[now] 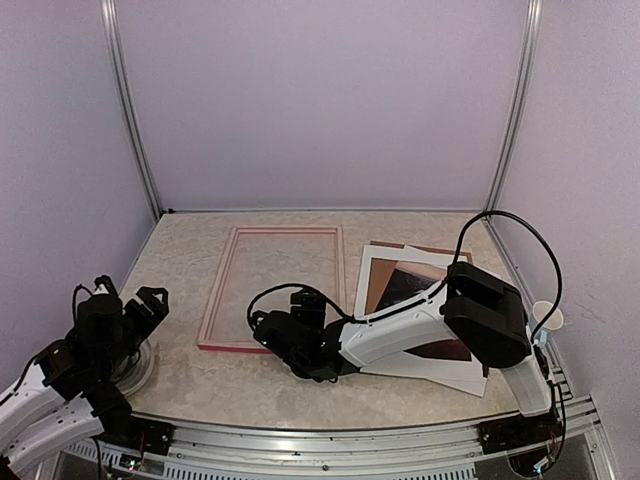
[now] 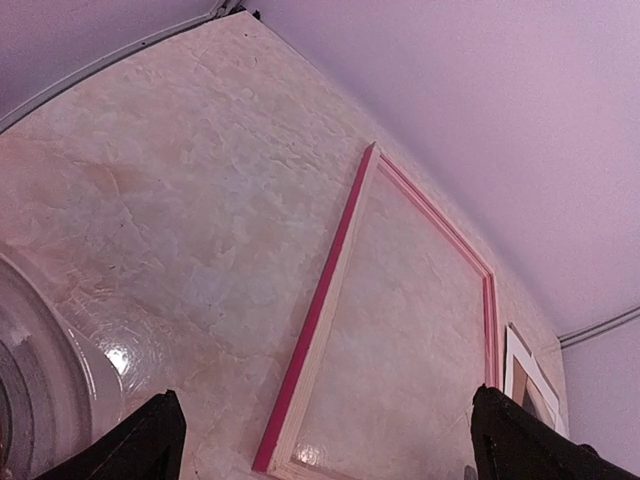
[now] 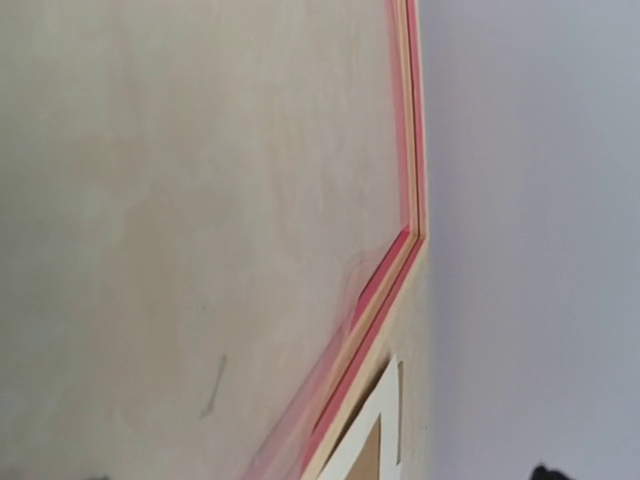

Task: Put the photo into the frame
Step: Adjust the glass panel, then place the glass panel at the frame body.

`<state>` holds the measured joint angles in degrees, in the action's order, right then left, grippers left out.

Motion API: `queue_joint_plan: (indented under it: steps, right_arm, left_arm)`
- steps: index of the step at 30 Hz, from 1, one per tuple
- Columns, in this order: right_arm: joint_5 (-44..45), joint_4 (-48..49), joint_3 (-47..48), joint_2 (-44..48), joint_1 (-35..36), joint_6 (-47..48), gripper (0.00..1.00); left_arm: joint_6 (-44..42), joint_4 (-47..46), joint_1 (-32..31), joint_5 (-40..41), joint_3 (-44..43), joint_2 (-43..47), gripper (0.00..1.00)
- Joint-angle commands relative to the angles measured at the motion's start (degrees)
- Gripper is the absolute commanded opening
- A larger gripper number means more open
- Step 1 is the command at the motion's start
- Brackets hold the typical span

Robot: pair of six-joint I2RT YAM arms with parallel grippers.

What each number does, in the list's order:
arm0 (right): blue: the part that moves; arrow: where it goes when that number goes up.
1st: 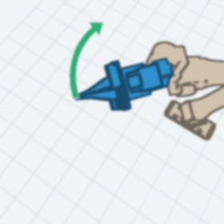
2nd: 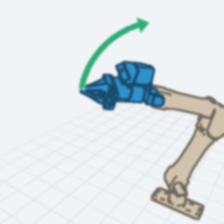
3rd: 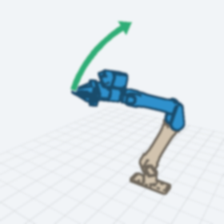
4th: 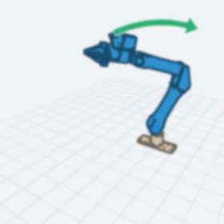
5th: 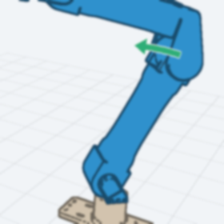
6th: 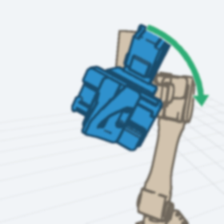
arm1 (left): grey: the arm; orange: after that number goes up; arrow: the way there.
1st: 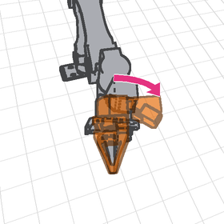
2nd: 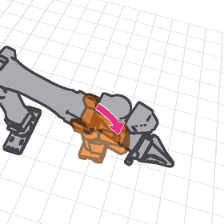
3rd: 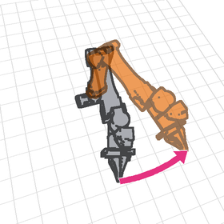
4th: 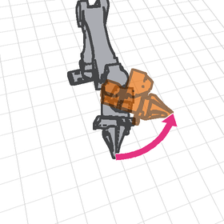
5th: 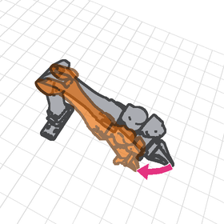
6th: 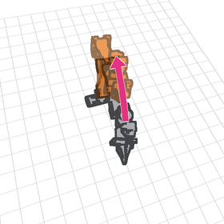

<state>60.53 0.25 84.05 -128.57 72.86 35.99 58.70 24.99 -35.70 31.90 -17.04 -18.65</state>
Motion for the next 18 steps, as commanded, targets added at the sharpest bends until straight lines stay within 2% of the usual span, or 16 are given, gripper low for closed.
queue_joint_plan:
  steps: [1, 9, 14, 18]
  right_arm:
    - [0.35, -2.20, 1.96, 1.20, -0.96, -3.66, 0.90]
    - [3.18, -4.84, 6.15, -1.67, -1.05, -9.11, 0.80]
    - [2.56, -3.74, 3.77, -0.53, -1.05, -9.72, 0.71]
    - [1.49, -0.45, 0.56, 0.40, -1.05, -6.74, 0.63]
  left_arm:
    - [-0.66, -1.30, 0.46, -0.08, 0.51, -0.52, 0.99]
    - [-0.68, -1.44, 0.46, -0.41, 0.36, -0.92, 0.99]
    - [-0.75, -1.73, 0.46, -0.42, 0.25, -0.93, 0.99]
    - [-0.82, -2.19, 0.46, -0.67, 0.38, -1.24, 0.99]
